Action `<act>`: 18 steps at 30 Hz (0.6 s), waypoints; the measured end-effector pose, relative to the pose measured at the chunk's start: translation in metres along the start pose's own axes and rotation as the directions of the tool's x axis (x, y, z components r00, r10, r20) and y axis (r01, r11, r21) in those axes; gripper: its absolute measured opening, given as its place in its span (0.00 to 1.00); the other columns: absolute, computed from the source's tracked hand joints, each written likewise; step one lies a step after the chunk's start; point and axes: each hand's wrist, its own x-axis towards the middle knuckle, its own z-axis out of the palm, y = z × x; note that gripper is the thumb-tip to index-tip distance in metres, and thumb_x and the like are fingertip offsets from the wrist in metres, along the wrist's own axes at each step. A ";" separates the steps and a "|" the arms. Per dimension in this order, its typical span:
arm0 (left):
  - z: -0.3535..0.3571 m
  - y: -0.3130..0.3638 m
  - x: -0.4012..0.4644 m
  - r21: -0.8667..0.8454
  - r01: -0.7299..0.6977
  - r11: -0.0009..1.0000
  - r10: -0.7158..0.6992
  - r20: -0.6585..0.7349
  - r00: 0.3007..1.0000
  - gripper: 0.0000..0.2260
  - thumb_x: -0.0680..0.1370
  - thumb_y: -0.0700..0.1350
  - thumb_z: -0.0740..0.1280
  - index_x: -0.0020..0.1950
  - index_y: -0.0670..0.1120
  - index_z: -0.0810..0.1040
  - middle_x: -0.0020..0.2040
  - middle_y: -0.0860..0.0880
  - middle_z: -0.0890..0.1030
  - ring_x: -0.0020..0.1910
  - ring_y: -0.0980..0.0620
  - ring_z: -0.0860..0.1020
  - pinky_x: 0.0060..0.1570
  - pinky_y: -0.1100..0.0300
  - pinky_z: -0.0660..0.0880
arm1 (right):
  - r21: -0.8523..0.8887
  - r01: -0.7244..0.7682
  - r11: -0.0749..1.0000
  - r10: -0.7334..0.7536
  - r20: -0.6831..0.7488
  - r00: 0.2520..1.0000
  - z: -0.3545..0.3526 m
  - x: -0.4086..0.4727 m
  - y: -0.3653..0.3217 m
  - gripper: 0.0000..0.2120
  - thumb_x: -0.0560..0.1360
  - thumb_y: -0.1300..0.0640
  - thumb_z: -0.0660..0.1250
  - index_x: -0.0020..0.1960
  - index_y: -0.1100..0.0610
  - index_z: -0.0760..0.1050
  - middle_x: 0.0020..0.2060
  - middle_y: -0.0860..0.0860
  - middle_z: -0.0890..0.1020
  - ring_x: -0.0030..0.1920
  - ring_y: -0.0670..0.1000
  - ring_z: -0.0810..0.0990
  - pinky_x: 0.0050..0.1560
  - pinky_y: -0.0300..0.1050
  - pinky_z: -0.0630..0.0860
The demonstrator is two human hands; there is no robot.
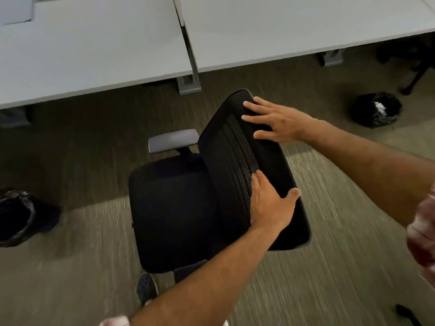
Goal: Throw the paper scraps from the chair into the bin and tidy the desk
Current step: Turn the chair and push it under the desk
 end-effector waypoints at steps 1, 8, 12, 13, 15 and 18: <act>0.004 0.001 0.004 0.009 0.011 1.000 -0.010 -0.015 1.000 0.50 0.73 0.64 0.69 0.82 0.48 0.41 0.83 0.49 0.45 0.80 0.47 0.52 0.76 0.51 0.54 | -0.004 0.007 1.000 -0.007 -0.003 1.000 0.004 -0.001 0.000 0.31 0.80 0.37 0.52 0.80 0.48 0.58 0.82 0.51 0.50 0.81 0.54 0.43 0.80 0.56 0.48; 0.017 0.011 0.015 0.038 0.044 0.998 -0.042 -0.060 0.997 0.59 0.67 0.62 0.75 0.81 0.46 0.37 0.83 0.46 0.43 0.81 0.50 0.45 0.77 0.56 0.49 | 0.045 -0.018 0.999 0.023 -0.093 0.995 0.030 -0.003 -0.003 0.27 0.83 0.39 0.46 0.80 0.45 0.58 0.82 0.50 0.45 0.81 0.55 0.36 0.80 0.57 0.46; 0.007 0.010 0.021 0.087 0.042 0.995 -0.038 -0.040 0.998 0.59 0.66 0.60 0.77 0.81 0.43 0.41 0.83 0.45 0.48 0.81 0.48 0.51 0.75 0.56 0.54 | 0.014 -0.012 1.000 0.013 -0.103 0.995 0.029 0.003 -0.011 0.25 0.83 0.41 0.46 0.78 0.42 0.63 0.82 0.48 0.46 0.81 0.53 0.37 0.80 0.56 0.45; 0.002 0.009 0.022 0.096 0.038 0.995 -0.036 -0.029 0.999 0.59 0.66 0.60 0.78 0.81 0.43 0.42 0.82 0.44 0.50 0.80 0.47 0.53 0.75 0.55 0.56 | 0.000 -0.001 1.000 0.001 -0.094 0.996 0.027 0.006 -0.013 0.24 0.83 0.42 0.46 0.77 0.42 0.65 0.82 0.47 0.47 0.81 0.52 0.37 0.80 0.56 0.44; -0.008 0.007 0.024 0.105 0.033 0.994 -0.034 0.005 0.999 0.58 0.65 0.59 0.78 0.81 0.44 0.43 0.81 0.43 0.55 0.79 0.45 0.57 0.75 0.52 0.60 | 0.016 0.007 1.000 -0.006 -0.083 0.997 0.023 0.012 -0.018 0.22 0.84 0.44 0.48 0.75 0.41 0.67 0.82 0.46 0.49 0.81 0.51 0.37 0.80 0.56 0.43; -0.021 0.001 0.020 0.114 0.029 0.993 -0.034 0.043 0.998 0.57 0.65 0.58 0.79 0.81 0.45 0.45 0.79 0.42 0.60 0.76 0.43 0.62 0.72 0.49 0.66 | 0.027 -0.001 1.000 0.003 -0.082 0.997 0.021 0.013 -0.025 0.22 0.84 0.45 0.49 0.74 0.42 0.70 0.82 0.46 0.52 0.81 0.51 0.38 0.80 0.56 0.41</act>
